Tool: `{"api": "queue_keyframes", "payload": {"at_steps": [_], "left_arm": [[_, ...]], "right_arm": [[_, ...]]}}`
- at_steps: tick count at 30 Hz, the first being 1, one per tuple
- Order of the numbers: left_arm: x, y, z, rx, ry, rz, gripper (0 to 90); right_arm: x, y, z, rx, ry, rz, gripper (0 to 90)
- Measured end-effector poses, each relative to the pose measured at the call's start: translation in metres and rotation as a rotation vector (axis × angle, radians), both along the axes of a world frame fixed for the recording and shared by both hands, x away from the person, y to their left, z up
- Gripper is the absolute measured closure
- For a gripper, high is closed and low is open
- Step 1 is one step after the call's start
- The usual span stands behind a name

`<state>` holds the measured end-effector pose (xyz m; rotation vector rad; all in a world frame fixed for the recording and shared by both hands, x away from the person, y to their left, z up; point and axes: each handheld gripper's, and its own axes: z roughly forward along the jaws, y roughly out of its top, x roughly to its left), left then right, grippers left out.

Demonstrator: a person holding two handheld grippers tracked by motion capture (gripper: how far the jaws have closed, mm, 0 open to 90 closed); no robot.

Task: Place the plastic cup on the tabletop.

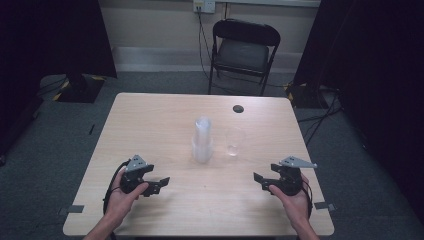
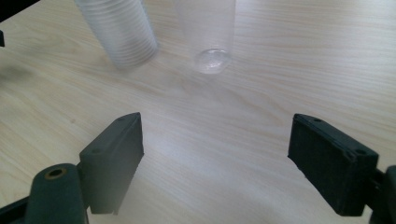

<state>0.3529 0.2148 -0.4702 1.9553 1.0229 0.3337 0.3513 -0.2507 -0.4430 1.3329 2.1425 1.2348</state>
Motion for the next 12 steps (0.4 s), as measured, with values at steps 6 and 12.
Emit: {"api": "queue_keyframes", "payload": {"at_steps": [6, 12], "left_arm": [[0.002, 0.004, -0.003, 0.013, 0.007, 0.020, 18.0], [0.003, 0.002, -0.005, 0.019, 0.022, 0.026, 17.9]], "right_arm": [[-0.014, -0.012, -0.010, 0.003, 0.015, -0.037, 17.5], [-0.013, -0.020, -0.025, -0.036, 0.018, -0.083, 17.1]]}}
